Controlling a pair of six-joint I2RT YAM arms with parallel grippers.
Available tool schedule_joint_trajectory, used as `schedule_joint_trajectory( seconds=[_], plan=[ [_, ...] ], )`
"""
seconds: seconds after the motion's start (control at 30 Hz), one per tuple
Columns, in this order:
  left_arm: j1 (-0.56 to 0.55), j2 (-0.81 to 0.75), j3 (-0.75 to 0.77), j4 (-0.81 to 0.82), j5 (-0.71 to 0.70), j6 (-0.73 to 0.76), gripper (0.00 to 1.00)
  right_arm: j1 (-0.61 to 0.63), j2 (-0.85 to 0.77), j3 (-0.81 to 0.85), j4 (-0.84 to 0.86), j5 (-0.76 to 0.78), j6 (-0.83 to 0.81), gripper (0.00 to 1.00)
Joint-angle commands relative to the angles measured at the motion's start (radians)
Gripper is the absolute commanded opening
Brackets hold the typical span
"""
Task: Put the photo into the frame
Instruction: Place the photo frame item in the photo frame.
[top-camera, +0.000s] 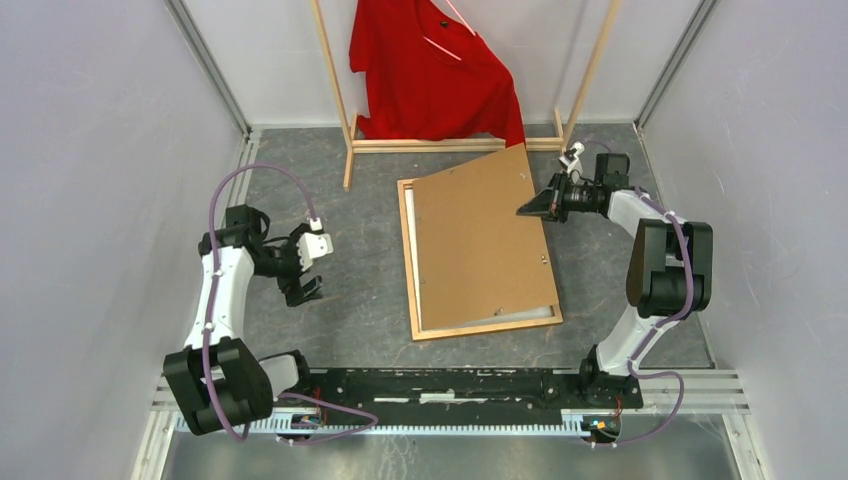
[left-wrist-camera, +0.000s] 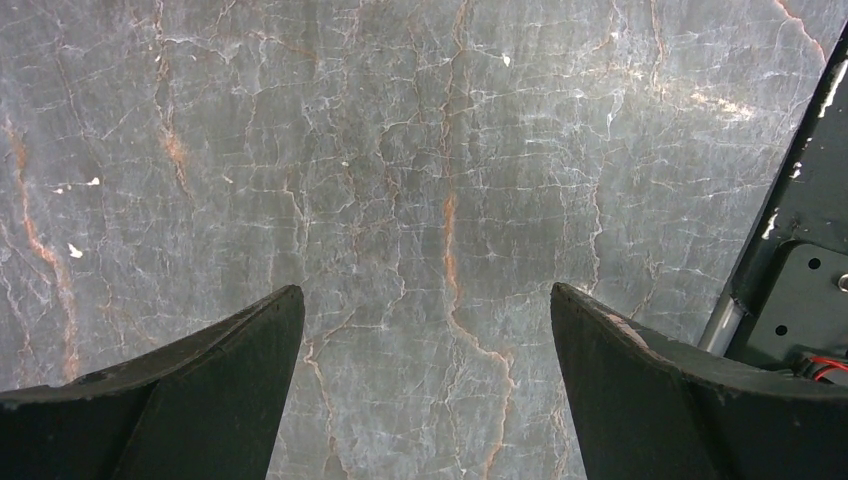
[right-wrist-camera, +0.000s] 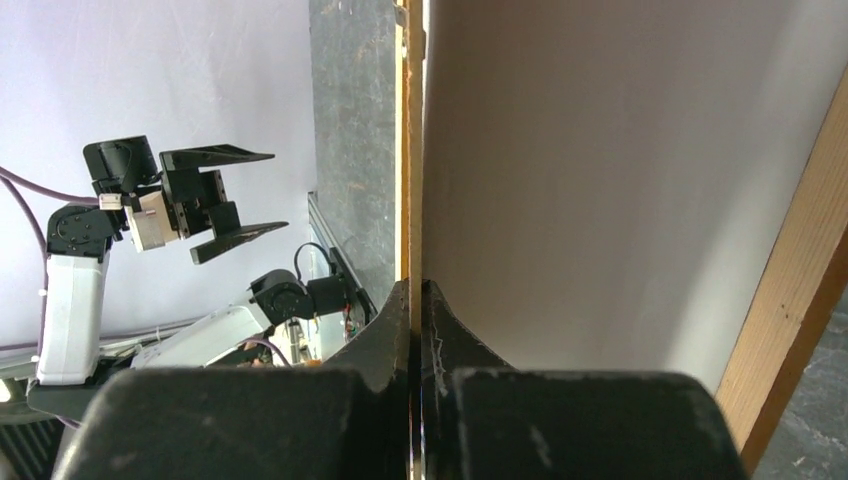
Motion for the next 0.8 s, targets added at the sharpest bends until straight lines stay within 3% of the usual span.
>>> schedule_joint_trajectory(
  seconds=[0.0,0.07,0.27,0.57,0.77],
  plan=[
    [-0.004,-0.011,-0.022,0.049,0.011,0.043,0.98,0.013,-0.042,-0.037,0.039,-0.044,-0.004,0.00],
    [-0.005,-0.011,-0.027,0.057,0.020,0.036,0.99,0.024,-0.008,0.001,-0.061,-0.022,-0.077,0.00],
    [-0.017,-0.010,-0.037,0.085,0.056,-0.007,0.99,0.053,0.058,0.049,-0.125,0.002,-0.139,0.00],
    [-0.059,0.017,-0.048,0.196,0.050,-0.122,1.00,0.076,0.085,0.074,-0.123,0.008,-0.155,0.00],
    [-0.090,0.033,-0.092,0.361,0.010,-0.252,1.00,0.137,0.087,0.082,-0.065,-0.009,-0.136,0.00]
  ],
)
